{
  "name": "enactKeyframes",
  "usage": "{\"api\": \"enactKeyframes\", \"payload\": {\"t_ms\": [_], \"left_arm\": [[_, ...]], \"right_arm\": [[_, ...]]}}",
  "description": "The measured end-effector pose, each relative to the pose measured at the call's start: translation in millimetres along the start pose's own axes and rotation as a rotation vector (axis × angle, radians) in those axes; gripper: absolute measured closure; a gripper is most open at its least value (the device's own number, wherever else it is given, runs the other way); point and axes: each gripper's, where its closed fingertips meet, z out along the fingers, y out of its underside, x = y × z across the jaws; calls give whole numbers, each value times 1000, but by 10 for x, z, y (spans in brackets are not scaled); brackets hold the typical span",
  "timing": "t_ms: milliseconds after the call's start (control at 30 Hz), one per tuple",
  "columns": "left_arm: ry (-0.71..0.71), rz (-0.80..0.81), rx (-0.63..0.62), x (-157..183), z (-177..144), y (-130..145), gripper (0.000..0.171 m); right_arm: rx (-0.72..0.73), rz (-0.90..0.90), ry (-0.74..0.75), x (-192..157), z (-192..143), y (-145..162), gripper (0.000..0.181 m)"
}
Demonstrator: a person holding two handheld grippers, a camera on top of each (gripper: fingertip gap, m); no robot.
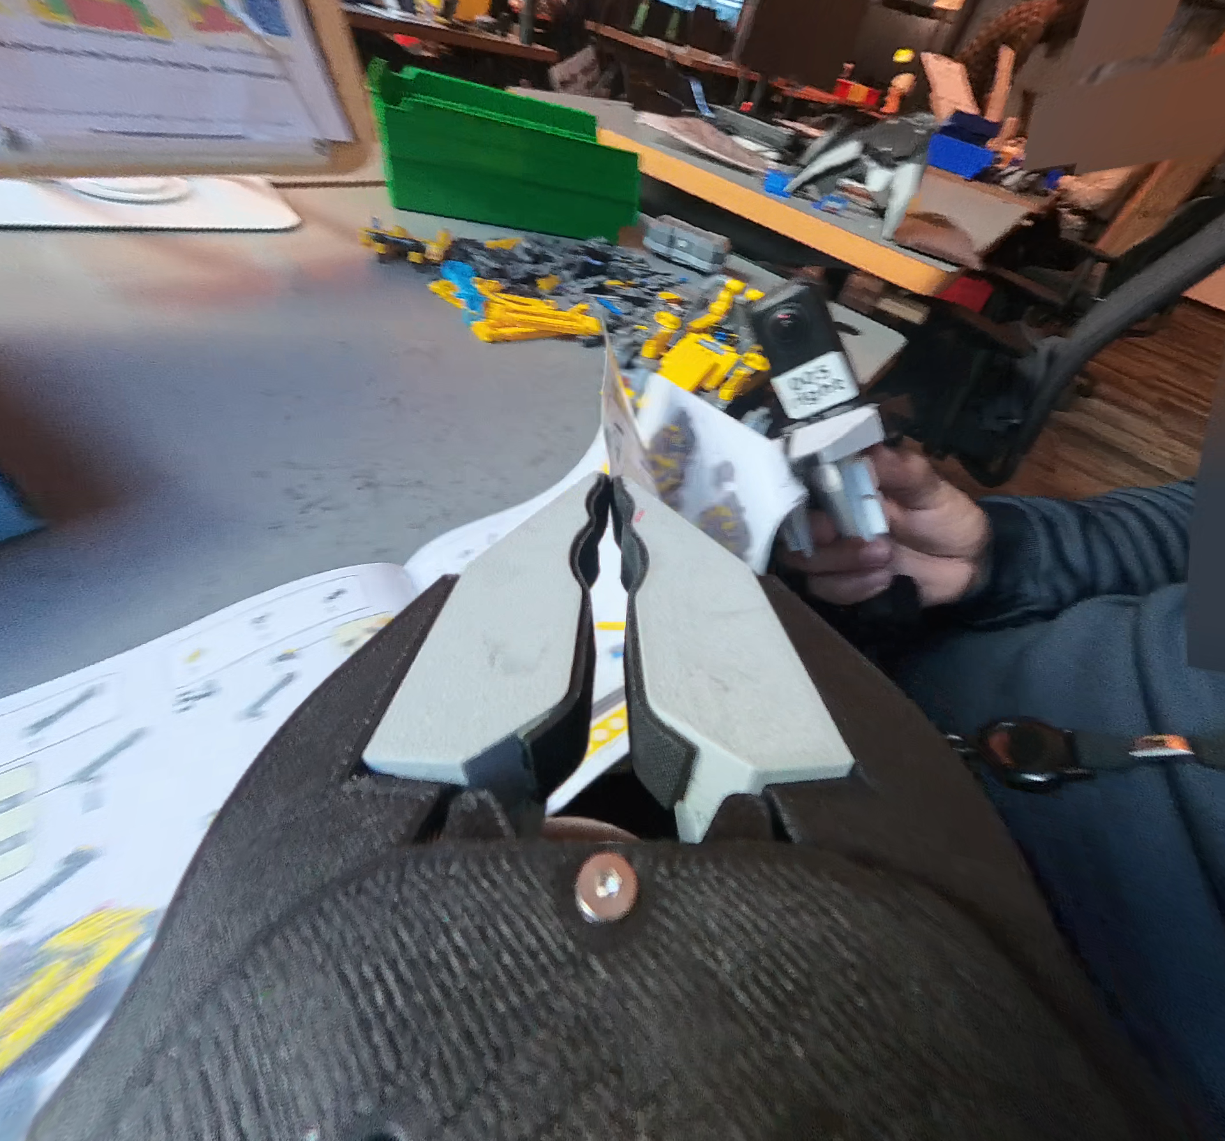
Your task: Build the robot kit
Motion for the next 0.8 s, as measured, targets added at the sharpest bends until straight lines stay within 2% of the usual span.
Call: {"api": "enactKeyframes", "payload": {"t_ms": [67, 167, 267, 367, 433, 500, 600, 667, 733, 800], "left_arm": [[-126, 17, 10, -379, -184, -96, 171], [-347, -5, 40, -1008, -637, -177, 171], [-517, -53, 27, -1429, -1089, -30, 171], [-650, -87, -21, -1656, -1378, 258, 171], [-668, -128, -37, -1678, -1446, 417, 169], [-700, -147, -32, -1683, -1507, 472, 157], [-789, -101, -9, -1653, -1601, 366, 143], [-776, -3, 12, -1493, -1528, 193, 142], [-631, 91, 0, -1187, -1248, 93, 149], [-385, 115, -62, -795, -849, 166, 155]], "right_arm": [[2, -8, 43, 63, -50, -77, 181], [-32, -61, 153, 152, -121, -137, 181], [-89, -123, 290, 257, -187, -128, 181], [-123, -148, 431, 418, -272, -154, 181], [-122, -148, 507, 507, -314, -240, 181], [-119, -199, 588, 547, -349, -364, 180], [-164, -320, 711, 547, -398, -486, 177], [-168, -401, 788, 520, -462, -604, 172], [-164, -481, 856, 473, -550, -743, 168], [-146, -541, 854, 348, -566, -858, 169]]}}
